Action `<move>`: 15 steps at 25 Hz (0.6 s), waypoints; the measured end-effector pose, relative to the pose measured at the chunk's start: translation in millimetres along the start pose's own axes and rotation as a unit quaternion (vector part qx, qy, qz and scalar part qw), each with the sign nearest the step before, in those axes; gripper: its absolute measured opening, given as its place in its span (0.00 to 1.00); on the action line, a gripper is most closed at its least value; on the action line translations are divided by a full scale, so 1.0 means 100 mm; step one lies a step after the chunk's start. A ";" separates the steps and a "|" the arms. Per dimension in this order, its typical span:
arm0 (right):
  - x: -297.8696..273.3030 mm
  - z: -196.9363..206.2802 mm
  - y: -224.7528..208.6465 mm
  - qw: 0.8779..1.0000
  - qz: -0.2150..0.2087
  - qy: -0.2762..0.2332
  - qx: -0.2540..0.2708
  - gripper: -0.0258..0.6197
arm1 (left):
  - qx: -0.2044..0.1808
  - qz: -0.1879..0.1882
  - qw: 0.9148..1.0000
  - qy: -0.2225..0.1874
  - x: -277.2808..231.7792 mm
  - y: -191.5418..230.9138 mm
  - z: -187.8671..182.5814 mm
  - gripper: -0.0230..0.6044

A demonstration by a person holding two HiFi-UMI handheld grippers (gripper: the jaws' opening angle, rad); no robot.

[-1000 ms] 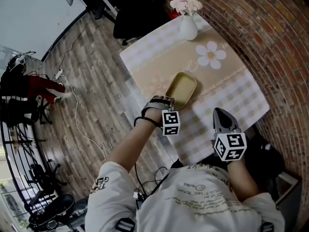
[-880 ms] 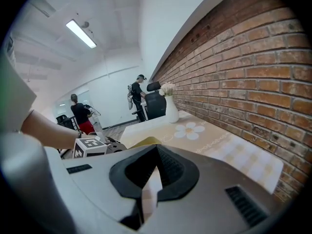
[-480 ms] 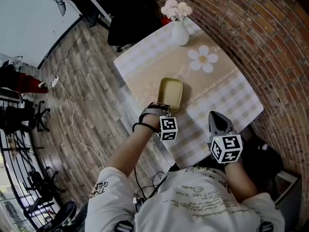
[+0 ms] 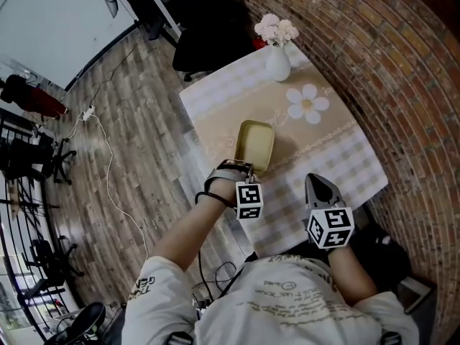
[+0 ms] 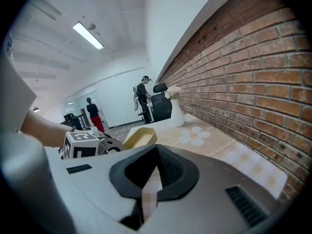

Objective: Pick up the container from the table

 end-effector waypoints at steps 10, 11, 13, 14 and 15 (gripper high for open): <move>-0.13 -0.28 0.05 0.996 -0.082 -0.005 0.030 0.04 | 0.067 -0.021 0.997 0.035 0.60 0.32 -0.14 0.06; -0.15 -0.31 0.05 0.995 -0.091 -0.005 0.036 0.04 | 0.073 -0.021 0.996 0.040 0.66 0.33 -0.15 0.06; -0.21 -0.40 0.05 0.993 -0.111 -0.008 0.049 0.04 | 0.091 -0.021 0.994 0.050 0.76 0.38 -0.17 0.06; -0.25 -0.45 0.06 0.991 -0.121 -0.010 0.055 0.04 | 0.101 -0.021 0.993 0.056 0.82 0.41 -0.18 0.06; -0.27 -0.50 0.07 0.990 -0.130 -0.012 0.060 0.04 | 0.111 -0.021 0.992 0.060 0.89 0.43 -0.18 0.06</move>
Point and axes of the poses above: the fingertips, and each gripper's own axes: x backward along the fingers, y to its left, z out of its underside, the point moved 4 cm from there along x, backward along the fingers, and after that the axes turned 15 degrees about -z, right-handed, at the moved point
